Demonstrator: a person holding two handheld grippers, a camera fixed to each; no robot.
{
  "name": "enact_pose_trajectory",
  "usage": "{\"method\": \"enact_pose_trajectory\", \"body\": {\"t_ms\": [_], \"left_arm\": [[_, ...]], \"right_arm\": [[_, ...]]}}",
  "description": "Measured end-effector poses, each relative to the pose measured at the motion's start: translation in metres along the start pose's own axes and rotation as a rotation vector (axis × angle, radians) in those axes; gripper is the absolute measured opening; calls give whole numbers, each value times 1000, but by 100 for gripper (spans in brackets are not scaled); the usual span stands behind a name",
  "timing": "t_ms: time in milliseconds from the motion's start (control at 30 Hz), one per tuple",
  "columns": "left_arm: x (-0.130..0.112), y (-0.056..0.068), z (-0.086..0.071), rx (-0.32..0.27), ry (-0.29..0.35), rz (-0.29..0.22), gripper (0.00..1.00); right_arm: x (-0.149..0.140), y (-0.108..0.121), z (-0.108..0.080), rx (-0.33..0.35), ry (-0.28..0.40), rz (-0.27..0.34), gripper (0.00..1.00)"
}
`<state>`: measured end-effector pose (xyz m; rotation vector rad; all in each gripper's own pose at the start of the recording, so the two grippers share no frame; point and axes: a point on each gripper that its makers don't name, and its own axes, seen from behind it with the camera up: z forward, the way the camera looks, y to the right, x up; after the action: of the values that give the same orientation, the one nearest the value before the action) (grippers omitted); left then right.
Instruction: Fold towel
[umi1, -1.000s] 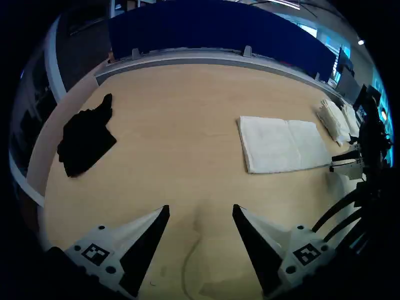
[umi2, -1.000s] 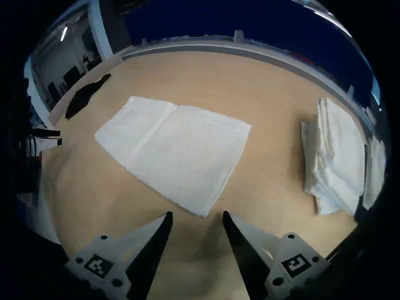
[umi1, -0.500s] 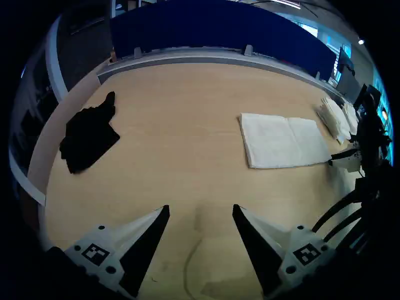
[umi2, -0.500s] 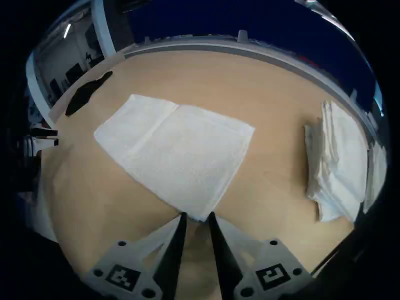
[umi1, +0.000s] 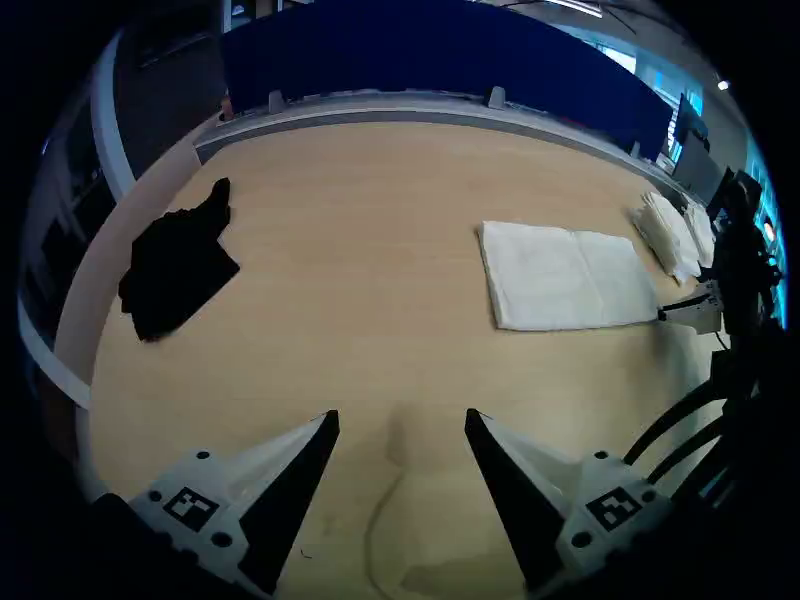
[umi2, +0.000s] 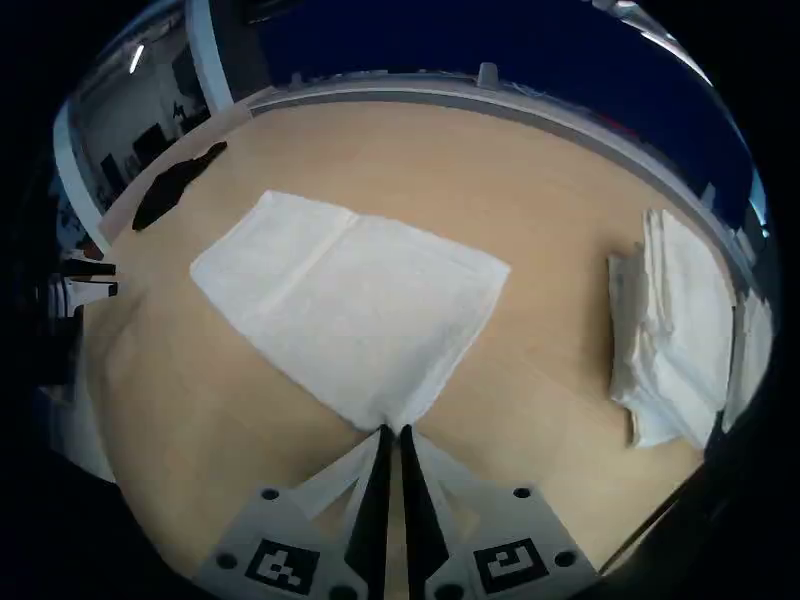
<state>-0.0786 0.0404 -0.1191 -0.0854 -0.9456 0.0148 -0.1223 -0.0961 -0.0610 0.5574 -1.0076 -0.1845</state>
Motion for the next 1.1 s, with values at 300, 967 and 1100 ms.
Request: {"method": "enact_pose_trajectory", "body": {"t_ms": [300, 967, 1100], "left_arm": [[1, -2, -5, -2, 7, -10, 93], [-6, -17, -22, -10, 42, -71, 93], [-8, -20, -25, -10, 47, -79, 93]], "right_arm": [[30, -3, -16, -10, 39, -6, 6], [143, -77, -33, 62, 136, -199, 6], [152, -95, -29, 82, 133, -243, 6]]}}
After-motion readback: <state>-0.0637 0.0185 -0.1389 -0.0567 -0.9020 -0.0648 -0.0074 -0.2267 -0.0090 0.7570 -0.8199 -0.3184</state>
